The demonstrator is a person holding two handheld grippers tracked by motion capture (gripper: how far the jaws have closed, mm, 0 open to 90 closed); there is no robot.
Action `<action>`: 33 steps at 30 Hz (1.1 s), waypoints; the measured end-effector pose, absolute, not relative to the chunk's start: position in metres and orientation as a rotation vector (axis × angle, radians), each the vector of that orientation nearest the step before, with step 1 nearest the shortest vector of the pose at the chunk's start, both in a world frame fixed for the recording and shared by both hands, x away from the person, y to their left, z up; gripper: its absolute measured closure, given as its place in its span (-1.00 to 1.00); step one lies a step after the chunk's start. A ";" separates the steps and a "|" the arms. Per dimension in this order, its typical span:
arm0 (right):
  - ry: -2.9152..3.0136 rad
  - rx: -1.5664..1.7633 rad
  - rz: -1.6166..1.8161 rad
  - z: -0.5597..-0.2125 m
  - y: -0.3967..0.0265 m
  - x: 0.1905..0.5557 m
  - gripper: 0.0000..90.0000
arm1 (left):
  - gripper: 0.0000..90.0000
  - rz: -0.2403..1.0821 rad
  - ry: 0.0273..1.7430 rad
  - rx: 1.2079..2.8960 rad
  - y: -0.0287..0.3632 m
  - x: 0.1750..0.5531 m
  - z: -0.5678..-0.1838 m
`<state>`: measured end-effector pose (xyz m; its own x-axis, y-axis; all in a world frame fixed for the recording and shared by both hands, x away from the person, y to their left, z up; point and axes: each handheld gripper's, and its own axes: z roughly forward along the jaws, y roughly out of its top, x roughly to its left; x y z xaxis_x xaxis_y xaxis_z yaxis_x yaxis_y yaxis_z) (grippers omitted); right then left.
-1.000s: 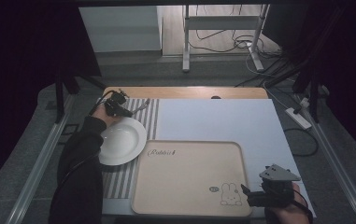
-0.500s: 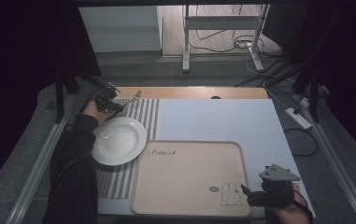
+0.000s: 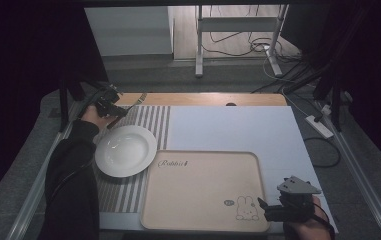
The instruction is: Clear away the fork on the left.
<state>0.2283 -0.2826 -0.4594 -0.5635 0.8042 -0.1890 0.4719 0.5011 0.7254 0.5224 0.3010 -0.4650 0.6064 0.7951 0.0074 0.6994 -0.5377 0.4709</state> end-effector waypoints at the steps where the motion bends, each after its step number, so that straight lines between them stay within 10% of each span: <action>1: 2.234 1.044 0.854 -0.459 -0.282 0.228 -1.00 | 0.73 0.303 1.187 2.409 0.301 0.521 -0.464; 33: 2.238 1.033 0.840 -0.460 -0.281 0.228 -1.00 | 0.73 0.153 1.043 2.396 0.251 0.437 -0.470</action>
<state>0.2278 -0.2809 -0.4596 -0.5665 0.7988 -0.2026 0.4684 0.5144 0.7183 0.4367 0.2513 -0.4703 0.6975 0.7096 -0.0993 0.6512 -0.5699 0.5012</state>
